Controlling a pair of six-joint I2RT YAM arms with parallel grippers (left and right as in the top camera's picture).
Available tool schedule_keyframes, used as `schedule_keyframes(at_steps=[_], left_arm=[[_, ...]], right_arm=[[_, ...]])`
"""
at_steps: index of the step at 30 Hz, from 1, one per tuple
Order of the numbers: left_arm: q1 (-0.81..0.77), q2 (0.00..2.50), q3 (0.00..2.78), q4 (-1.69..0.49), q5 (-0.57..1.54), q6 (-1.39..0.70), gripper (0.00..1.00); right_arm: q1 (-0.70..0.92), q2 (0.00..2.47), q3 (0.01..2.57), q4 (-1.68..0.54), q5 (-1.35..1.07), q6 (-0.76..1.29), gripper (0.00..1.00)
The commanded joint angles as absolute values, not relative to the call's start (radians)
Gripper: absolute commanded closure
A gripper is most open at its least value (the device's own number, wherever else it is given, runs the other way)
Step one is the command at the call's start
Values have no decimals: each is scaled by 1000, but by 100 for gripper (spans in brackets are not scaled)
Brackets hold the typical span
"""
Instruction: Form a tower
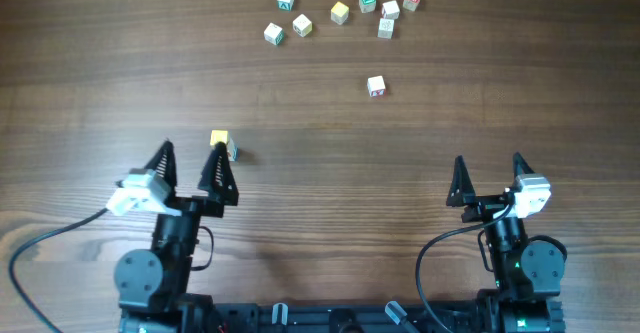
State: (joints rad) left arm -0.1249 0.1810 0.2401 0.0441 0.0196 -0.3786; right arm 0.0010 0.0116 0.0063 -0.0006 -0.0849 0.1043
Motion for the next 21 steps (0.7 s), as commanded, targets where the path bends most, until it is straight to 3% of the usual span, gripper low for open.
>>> schedule_keyframes(at_steps=[1,9,11,21], left_arm=[[-142,84,138,61,10,-334,0],[-142,3,6,11,4,-163,0],[-136,3,6,-71,-9,-164,0],[-124,3,6,-76,-5,-160,0]], right_arm=[[-4,4,5,2,-71,105,0],[-4,4,5,2,-71,105,1],[-4,5,5,2,-71,105,0],[-4,4,5,2,-71,105,0]])
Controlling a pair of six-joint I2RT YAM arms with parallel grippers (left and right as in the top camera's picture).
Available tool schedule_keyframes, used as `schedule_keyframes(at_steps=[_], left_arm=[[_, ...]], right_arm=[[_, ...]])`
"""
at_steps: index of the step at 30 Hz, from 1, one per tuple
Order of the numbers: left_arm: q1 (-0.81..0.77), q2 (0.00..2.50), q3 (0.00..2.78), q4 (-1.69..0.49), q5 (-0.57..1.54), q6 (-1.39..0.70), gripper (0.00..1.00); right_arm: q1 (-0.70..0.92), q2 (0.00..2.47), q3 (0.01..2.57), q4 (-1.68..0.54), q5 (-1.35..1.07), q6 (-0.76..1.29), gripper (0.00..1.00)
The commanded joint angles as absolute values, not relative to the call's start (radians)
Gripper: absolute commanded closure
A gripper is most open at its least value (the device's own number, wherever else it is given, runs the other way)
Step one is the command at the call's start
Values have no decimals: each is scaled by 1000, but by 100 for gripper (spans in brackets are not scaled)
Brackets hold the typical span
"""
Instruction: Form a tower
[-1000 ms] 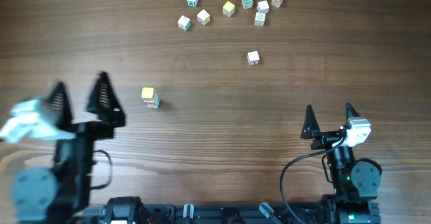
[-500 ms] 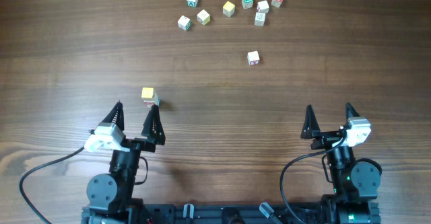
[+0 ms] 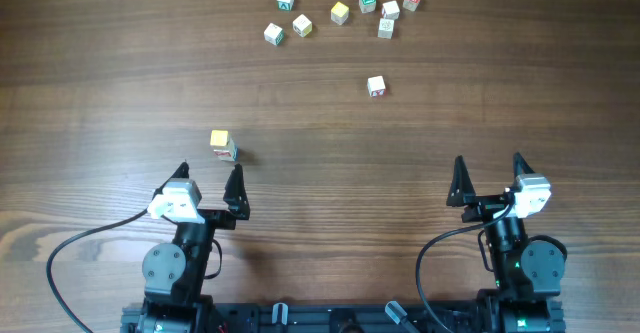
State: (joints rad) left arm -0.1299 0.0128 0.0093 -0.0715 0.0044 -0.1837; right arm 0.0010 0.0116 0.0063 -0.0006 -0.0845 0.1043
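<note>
A short stack of small blocks (image 3: 222, 145), yellow face on top, stands on the wooden table (image 3: 320, 113) left of centre. My left gripper (image 3: 208, 180) is open, just in front of the stack and apart from it, holding nothing. One white block with red marks (image 3: 376, 86) lies alone right of centre. Several loose letter blocks (image 3: 340, 11) are scattered along the far edge. My right gripper (image 3: 488, 178) stands open at the near right, far from every block.
Cables (image 3: 70, 245) trail from both arm bases along the near edge. The loose blocks cluster at the far middle and far right of the table.
My left gripper has drawn back toward its base and to the right; its finger was beside the stack, now it stands clear in front of it. The right arm has not moved.
</note>
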Motion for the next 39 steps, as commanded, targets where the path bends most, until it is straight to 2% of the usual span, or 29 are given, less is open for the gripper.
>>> schedule_keyframes(at_steps=[1,10,39], left_arm=[[-124,3,6,-76,-5,-161,0],[-56,3,6,-76,17,-164,0],[-56,4,6,-76,17,-164,0]], right_arm=[[-4,4,5,2,-71,105,0],[-4,5,5,2,-71,105,0],[-4,5,5,2,-71,105,0]])
